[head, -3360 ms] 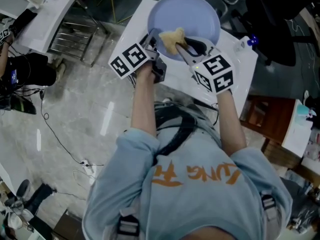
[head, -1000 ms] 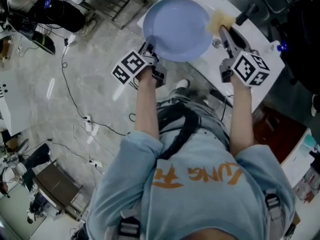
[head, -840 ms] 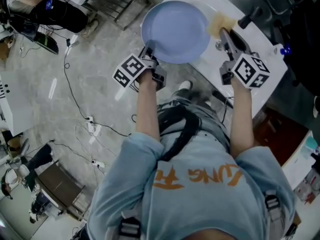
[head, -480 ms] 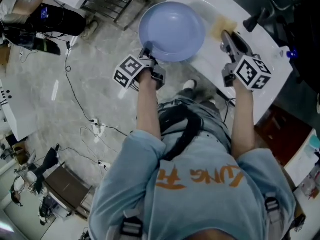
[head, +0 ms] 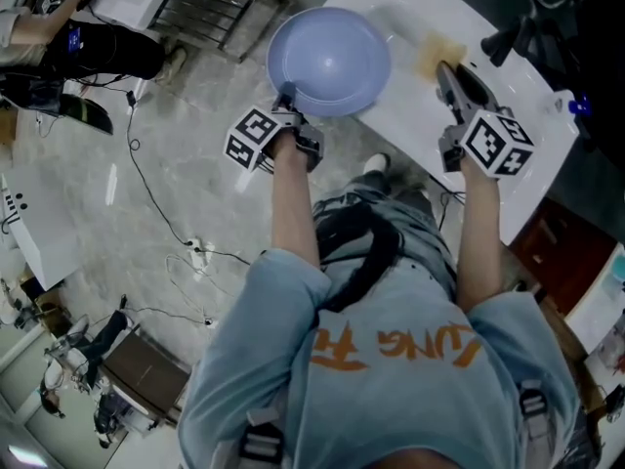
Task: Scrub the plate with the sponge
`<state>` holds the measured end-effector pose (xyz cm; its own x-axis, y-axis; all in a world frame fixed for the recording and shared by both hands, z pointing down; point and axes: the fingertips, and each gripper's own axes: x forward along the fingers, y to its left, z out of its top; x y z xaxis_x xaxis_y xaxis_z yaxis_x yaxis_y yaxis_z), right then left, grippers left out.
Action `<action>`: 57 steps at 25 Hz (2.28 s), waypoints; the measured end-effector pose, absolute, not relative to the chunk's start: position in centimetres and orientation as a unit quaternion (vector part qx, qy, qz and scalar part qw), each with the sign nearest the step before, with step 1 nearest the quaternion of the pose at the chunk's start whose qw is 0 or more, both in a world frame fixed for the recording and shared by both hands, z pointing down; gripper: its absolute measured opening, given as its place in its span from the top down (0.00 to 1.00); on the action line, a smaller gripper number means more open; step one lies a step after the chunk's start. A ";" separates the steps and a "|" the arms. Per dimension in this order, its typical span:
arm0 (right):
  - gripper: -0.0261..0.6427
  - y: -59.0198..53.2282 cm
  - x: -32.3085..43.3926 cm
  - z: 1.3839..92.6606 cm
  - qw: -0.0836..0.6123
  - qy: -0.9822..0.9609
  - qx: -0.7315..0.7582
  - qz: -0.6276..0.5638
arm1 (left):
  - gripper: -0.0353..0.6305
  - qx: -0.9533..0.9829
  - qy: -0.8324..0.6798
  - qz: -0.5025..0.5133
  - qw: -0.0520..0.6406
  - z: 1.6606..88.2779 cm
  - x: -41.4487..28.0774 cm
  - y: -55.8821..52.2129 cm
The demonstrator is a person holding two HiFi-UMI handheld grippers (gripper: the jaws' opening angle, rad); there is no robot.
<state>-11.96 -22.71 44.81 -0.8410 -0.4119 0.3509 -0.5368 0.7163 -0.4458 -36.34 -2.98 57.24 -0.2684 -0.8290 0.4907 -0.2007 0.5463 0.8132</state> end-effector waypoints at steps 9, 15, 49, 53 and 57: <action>0.82 -22.5 -12.3 45.6 0.122 -0.919 0.254 0.277 | 0.88 0.353 -0.727 -0.341 0.480 58.3 -37.1 -3.3; 0.82 -22.4 -12.4 44.9 0.121 -0.923 0.247 0.270 | 0.70 0.365 -0.754 -0.324 0.440 57.1 -37.6 -2.8; 0.82 -28.4 -3.4 35.8 0.060 -0.900 0.415 0.120 | 0.94 0.715 -0.633 -0.204 0.215 33.5 -25.8 -21.9; 0.82 -30.9 0.7 32.7 0.057 -0.876 0.475 0.058 | 0.94 0.750 -0.616 -0.169 0.171 30.2 -21.6 -25.2; 0.82 -33.1 4.5 28.9 0.044 -0.850 0.524 0.011 | 0.94 0.777 -0.604 -0.127 0.125 27.7 -17.5 -28.3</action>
